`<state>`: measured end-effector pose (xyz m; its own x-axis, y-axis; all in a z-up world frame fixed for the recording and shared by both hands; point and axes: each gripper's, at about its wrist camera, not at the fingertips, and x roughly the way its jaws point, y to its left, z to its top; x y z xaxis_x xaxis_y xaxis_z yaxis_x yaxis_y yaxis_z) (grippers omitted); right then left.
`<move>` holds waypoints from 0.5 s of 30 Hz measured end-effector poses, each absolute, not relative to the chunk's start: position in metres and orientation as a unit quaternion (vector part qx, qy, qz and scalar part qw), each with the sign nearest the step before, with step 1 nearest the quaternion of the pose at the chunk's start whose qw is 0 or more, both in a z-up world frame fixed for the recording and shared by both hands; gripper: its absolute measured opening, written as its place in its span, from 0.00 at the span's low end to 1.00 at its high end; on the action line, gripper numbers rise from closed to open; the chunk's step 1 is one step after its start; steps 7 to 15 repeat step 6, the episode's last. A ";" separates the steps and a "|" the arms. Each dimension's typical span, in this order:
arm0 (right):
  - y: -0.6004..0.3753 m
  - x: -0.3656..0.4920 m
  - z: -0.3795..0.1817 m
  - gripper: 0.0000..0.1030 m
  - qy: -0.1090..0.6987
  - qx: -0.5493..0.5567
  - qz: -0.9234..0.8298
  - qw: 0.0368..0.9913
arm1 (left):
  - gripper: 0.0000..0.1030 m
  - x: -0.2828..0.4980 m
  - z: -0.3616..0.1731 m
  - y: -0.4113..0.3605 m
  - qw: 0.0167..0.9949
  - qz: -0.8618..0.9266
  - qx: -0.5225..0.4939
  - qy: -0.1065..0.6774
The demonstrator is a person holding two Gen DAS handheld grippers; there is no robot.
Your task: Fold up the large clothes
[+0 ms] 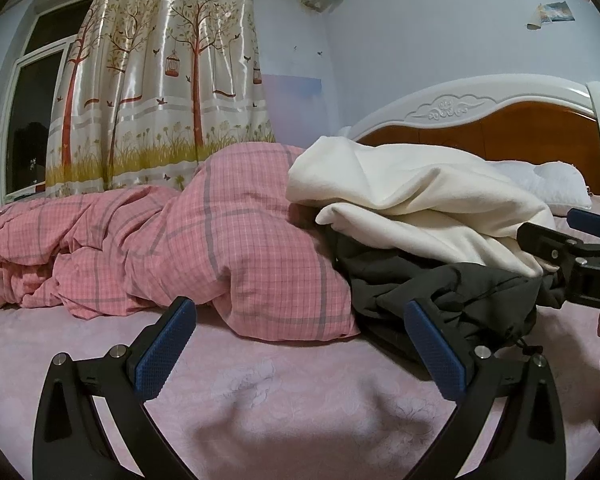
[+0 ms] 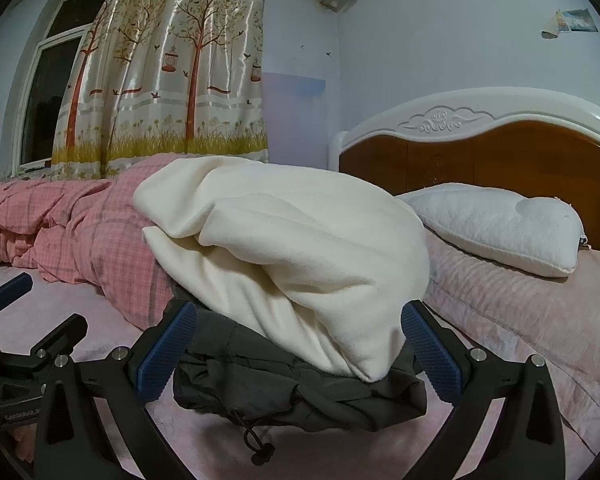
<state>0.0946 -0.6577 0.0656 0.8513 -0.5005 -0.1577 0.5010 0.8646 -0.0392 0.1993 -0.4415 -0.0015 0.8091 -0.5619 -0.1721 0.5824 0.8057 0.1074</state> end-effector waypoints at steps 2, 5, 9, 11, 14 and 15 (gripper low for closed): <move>-0.658 0.096 0.065 0.99 0.086 0.003 -0.261 0.961 | 1.00 0.200 -0.002 -0.443 0.948 -0.302 0.079 0.068; -0.660 0.099 0.064 0.99 0.090 0.003 -0.261 0.961 | 1.00 0.201 -0.002 -0.443 0.947 -0.303 0.082 0.074; -0.660 0.100 0.063 0.99 0.092 0.003 -0.262 0.961 | 1.00 0.202 -0.003 -0.442 0.946 -0.304 0.083 0.076; -0.660 0.100 0.063 0.99 0.092 0.003 -0.262 0.961 | 1.00 0.202 -0.003 -0.442 0.946 -0.304 0.083 0.076; -0.660 0.100 0.063 0.99 0.092 0.003 -0.262 0.961 | 1.00 0.202 -0.003 -0.442 0.946 -0.304 0.083 0.076; -0.660 0.100 0.063 0.99 0.092 0.003 -0.262 0.961 | 1.00 0.202 -0.003 -0.442 0.946 -0.304 0.083 0.076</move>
